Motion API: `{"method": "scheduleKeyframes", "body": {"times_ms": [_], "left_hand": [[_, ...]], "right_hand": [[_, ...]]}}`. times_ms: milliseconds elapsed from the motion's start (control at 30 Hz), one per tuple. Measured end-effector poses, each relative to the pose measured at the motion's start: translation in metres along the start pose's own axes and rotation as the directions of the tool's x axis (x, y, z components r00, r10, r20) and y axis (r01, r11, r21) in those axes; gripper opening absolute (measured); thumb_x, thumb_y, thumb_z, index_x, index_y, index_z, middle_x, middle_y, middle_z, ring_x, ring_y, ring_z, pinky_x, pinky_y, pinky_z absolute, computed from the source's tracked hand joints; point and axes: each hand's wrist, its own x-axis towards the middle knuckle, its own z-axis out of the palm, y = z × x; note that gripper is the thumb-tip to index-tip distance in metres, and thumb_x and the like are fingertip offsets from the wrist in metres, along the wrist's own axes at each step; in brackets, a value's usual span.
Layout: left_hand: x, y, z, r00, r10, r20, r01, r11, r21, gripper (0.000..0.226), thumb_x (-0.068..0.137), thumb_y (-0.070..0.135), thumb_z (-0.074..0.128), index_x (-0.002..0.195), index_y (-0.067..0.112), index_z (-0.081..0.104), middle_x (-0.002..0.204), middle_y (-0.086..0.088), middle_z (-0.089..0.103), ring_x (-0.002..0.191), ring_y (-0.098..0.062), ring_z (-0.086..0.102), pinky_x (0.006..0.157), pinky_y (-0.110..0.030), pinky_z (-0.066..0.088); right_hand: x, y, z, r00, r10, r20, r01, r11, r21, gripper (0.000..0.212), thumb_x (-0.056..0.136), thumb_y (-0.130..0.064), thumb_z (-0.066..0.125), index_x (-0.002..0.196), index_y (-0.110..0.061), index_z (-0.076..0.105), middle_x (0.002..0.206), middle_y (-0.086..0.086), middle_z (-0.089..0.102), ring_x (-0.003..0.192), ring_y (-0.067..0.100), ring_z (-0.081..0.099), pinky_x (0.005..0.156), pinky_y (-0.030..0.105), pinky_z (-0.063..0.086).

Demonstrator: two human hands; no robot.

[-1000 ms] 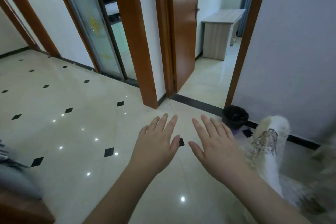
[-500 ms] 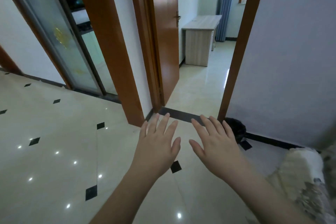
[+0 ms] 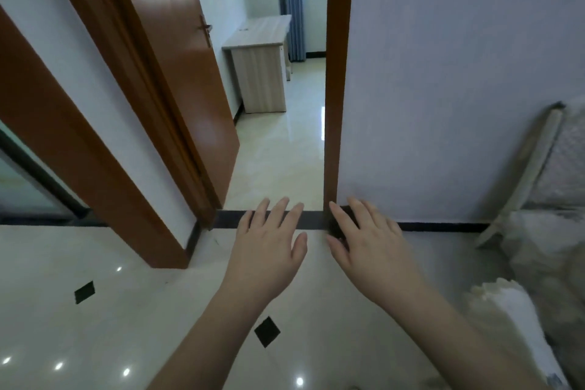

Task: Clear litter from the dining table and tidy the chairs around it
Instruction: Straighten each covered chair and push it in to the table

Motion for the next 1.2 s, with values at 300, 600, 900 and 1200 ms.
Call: {"method": "scheduleKeyframes", "body": {"times_ms": [300, 600, 900, 1200], "left_hand": [[0.159, 0.036, 0.009, 0.99, 0.14, 0.005, -0.14, 0.99, -0.035, 0.053, 0.099, 0.051, 0.02, 0.149, 0.037, 0.012, 0.16, 0.008, 0.013, 0.147, -0.019, 0.01, 0.118, -0.042, 0.014], [0.289, 0.075, 0.022, 0.927, 0.374, 0.002, -0.373, 0.927, -0.046, 0.054, 0.099, 0.049, 0.022, 0.15, 0.035, 0.013, 0.158, 0.006, 0.02, 0.145, -0.017, 0.016, 0.116, -0.041, 0.019], [0.445, 0.126, 0.005, 0.765, 0.643, -0.045, -0.645, 0.761, -0.069, 0.056, 0.1, 0.05, 0.019, 0.152, 0.033, 0.009, 0.16, 0.002, 0.016, 0.145, -0.019, 0.015, 0.118, -0.041, 0.011], [0.521, 0.237, 0.011, 0.513, 0.852, -0.109, -0.858, 0.504, -0.097, 0.074, 0.084, 0.055, 0.002, 0.148, 0.03, 0.029, 0.152, 0.0, 0.036, 0.137, -0.022, 0.032, 0.109, -0.04, 0.025]], "right_hand": [[0.113, 0.092, -0.014, 0.992, 0.126, -0.001, -0.125, 0.991, -0.048, 0.059, 0.097, -0.056, 0.022, 0.148, -0.026, 0.029, 0.155, 0.007, 0.031, 0.142, 0.028, 0.029, 0.114, 0.043, 0.024], [0.191, 0.165, -0.022, 0.935, 0.35, -0.067, -0.353, 0.934, -0.057, 0.06, 0.096, -0.053, 0.024, 0.145, -0.022, 0.038, 0.15, 0.011, 0.039, 0.137, 0.031, 0.038, 0.111, 0.045, 0.029], [0.275, 0.223, -0.031, 0.814, 0.566, -0.129, -0.58, 0.802, -0.143, 0.066, 0.092, -0.057, 0.019, 0.141, -0.023, 0.046, 0.143, 0.008, 0.049, 0.13, 0.03, 0.047, 0.106, 0.045, 0.037], [0.258, 0.302, -0.052, 0.574, 0.799, -0.18, -0.819, 0.557, -0.139, 0.068, 0.088, -0.057, 0.017, 0.142, -0.025, 0.043, 0.146, 0.004, 0.046, 0.135, 0.029, 0.041, 0.108, 0.044, 0.032]]}}
